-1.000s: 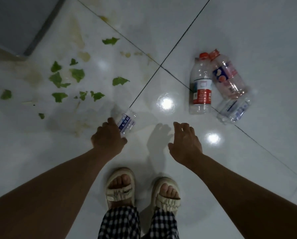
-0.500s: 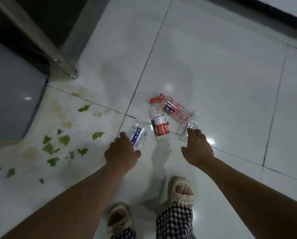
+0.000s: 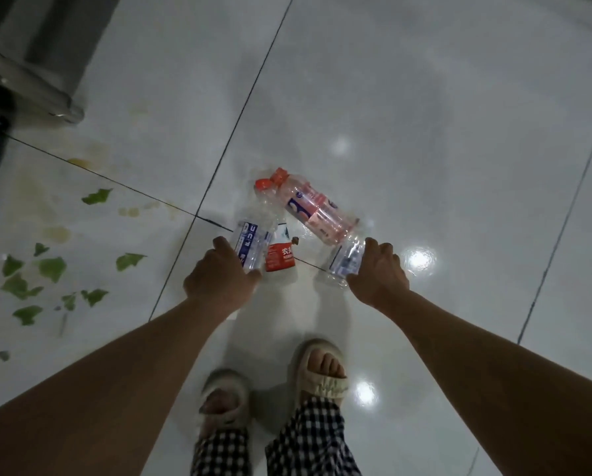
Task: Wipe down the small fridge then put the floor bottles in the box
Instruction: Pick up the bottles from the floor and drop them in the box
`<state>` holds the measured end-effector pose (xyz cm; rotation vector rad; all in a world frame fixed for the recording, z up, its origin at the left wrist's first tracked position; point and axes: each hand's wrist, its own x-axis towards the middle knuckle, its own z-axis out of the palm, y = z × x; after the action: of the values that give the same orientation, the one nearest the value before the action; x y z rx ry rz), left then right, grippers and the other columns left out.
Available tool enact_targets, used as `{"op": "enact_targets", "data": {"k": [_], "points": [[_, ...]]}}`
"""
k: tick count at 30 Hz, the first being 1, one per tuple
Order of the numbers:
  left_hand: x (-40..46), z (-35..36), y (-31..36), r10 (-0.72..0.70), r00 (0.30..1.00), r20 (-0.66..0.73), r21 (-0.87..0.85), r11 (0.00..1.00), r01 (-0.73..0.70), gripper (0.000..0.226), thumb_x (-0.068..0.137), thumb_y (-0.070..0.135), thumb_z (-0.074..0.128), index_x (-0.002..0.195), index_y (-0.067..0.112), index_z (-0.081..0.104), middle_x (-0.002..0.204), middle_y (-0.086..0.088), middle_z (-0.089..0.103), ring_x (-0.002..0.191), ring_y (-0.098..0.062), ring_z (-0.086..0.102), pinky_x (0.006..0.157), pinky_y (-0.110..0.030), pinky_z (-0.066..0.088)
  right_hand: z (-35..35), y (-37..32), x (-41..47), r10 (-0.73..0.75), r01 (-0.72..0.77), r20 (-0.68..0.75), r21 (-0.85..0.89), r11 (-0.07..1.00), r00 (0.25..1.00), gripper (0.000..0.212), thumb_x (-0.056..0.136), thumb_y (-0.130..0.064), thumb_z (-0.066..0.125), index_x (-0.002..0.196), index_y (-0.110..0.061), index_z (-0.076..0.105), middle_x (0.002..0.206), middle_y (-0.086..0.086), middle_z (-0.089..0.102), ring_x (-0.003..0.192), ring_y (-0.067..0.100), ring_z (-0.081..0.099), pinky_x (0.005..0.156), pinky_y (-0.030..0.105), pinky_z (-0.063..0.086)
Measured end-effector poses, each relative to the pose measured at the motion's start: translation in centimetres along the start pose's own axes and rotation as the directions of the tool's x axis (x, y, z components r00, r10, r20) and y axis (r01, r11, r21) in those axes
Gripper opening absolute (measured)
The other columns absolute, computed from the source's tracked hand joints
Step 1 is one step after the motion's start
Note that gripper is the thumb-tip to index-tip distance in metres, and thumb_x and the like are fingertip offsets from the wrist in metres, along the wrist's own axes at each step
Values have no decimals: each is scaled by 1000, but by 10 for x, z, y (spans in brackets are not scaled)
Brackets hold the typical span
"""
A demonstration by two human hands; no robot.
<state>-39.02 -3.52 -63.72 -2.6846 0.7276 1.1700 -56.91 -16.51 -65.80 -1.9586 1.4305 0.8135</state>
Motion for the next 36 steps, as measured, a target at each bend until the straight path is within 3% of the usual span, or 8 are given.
{"op": "enact_targets", "data": {"k": [6, 9, 12, 16, 21, 28, 34, 36], "points": [[35, 37, 22, 63, 996, -62, 10, 998, -63, 67, 80, 52, 63, 122, 7, 37, 110, -14, 59, 90, -28, 62, 72, -37, 54, 32, 14, 45, 113, -109, -32, 102, 989, 993, 78, 85, -37, 65, 142, -14, 17, 134, 15, 33, 121, 34, 41, 93, 45, 42], [52, 50, 30, 87, 991, -97, 7, 996, -86, 66, 79, 52, 63, 120, 8, 37, 109, -13, 60, 89, -29, 62, 70, -36, 52, 45, 10, 71, 245, -241, 20, 276, 930, 969, 88, 82, -43, 68, 143, -12, 12, 134, 18, 33, 122, 39, 42, 95, 46, 40], [63, 61, 33, 94, 989, -117, -6, 995, -96, 67, 78, 54, 62, 121, 9, 38, 111, -12, 60, 92, -30, 62, 73, -38, 54, 62, 6, 89, 274, -275, 62, 399, 874, 960, 100, 80, -41, 71, 145, -8, 2, 134, 23, 35, 122, 42, 44, 98, 48, 40], [67, 70, 30, 111, 987, -113, 9, 994, -111, 67, 78, 55, 61, 122, 10, 38, 112, -11, 60, 93, -30, 62, 74, -38, 54, 78, 5, 93, 305, -265, -32, 416, 870, 952, 101, 83, -33, 69, 147, -13, -5, 129, 25, 40, 113, 42, 52, 90, 46, 46], [57, 60, 29, 113, 990, -88, 55, 993, -109, 66, 77, 51, 65, 120, 9, 38, 112, -13, 60, 92, -31, 62, 73, -39, 53, 71, 20, 68, 303, -275, -15, 378, 884, 953, 103, 86, -30, 66, 149, -16, -14, 135, 24, 36, 118, 39, 49, 92, 46, 46], [2, -7, 59, 199, 976, -90, 148, 972, -185, 65, 75, 54, 65, 114, 10, 37, 104, -11, 60, 84, -28, 61, 62, -33, 46, -6, 33, -15, 204, -163, -100, 320, 933, 974, 101, 87, -29, 66, 149, -23, -13, 131, 16, 41, 109, 31, 55, 79, 39, 48], [-74, -124, 105, 347, 926, -149, 269, 915, -300, 61, 75, 49, 68, 115, 14, 38, 109, -8, 59, 96, -28, 59, 73, -36, 49, -125, 31, -97, 117, -81, -176, 199, 977, 977, 101, 87, -27, 65, 149, -26, -15, 125, 11, 42, 105, 23, 52, 72, 30, 43], [-105, -166, 122, 399, 900, -175, 320, 888, -331, 59, 76, 49, 67, 114, 15, 38, 109, -7, 59, 95, -25, 58, 70, -32, 46, -170, 29, -127, 89, -46, -225, 188, 981, 970, 100, 87, -26, 65, 149, -27, -14, 125, 11, 42, 106, 23, 51, 72, 30, 42]]}}
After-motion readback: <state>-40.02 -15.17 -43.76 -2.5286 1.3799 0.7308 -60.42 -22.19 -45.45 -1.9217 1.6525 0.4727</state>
